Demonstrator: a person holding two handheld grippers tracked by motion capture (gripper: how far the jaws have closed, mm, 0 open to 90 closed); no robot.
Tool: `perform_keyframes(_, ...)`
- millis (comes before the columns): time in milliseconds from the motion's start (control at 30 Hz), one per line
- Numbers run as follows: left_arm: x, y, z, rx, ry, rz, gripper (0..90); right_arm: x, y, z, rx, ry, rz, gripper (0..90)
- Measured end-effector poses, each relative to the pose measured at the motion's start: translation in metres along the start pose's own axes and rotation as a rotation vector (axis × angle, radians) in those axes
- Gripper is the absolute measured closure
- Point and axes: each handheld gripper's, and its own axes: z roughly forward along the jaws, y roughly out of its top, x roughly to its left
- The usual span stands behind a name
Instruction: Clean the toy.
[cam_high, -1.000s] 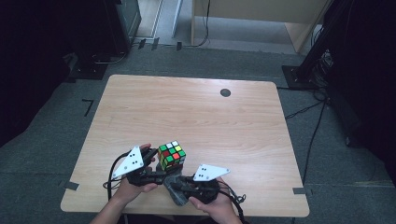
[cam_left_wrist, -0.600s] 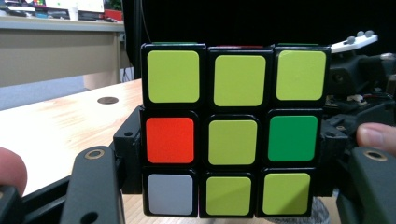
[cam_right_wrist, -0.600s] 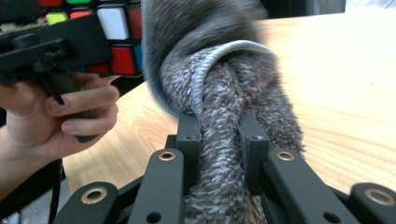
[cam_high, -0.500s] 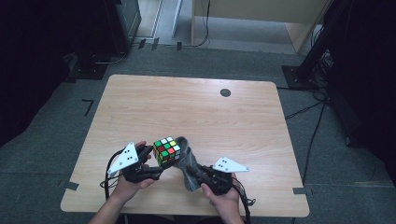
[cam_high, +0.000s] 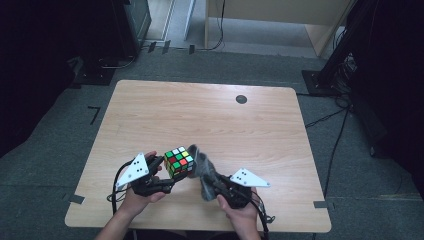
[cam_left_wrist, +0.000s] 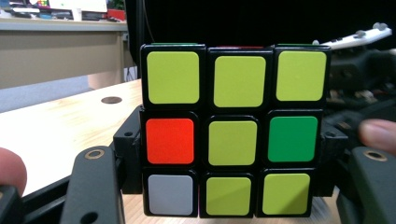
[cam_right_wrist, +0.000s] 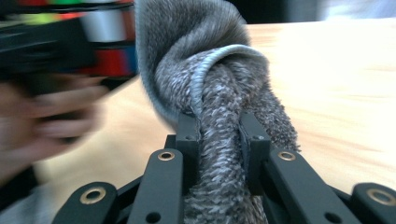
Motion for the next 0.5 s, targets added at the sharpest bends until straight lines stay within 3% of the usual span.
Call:
perform_keyframes(67,0.0,-0.001,0.001,0.004,0.0,-0.001,33.7,-0.01,0.001,-0.004,0.008,-0.117,-0.023,74.6)
perform_keyframes(133,-0.001,-0.003,0.004,0.018,0.002,0.01,33.6,-0.022,0.002,-0.008,0.028,-0.209,-0.004,74.2)
perform_keyframes(267,-0.003,-0.007,0.008,0.05,0.007,0.037,33.6,-0.041,0.001,-0.011,0.089,-0.366,-0.038,73.3)
perform_keyframes(333,-0.002,-0.008,0.009,0.058,0.007,0.031,33.6,-0.049,-0.003,-0.009,0.135,-0.423,-0.062,72.1)
perform_keyframes(400,0.0,-0.01,0.009,0.064,0.012,0.027,33.6,-0.055,-0.008,-0.004,0.196,-0.442,-0.076,67.6)
perform_keyframes(433,0.0,-0.01,0.009,0.065,0.014,0.027,33.6,-0.057,-0.011,-0.002,0.225,-0.458,-0.074,63.5)
perform_keyframes(500,0.001,-0.011,0.009,0.071,0.021,0.025,33.6,-0.061,-0.014,0.0,0.234,-0.471,-0.037,56.5)
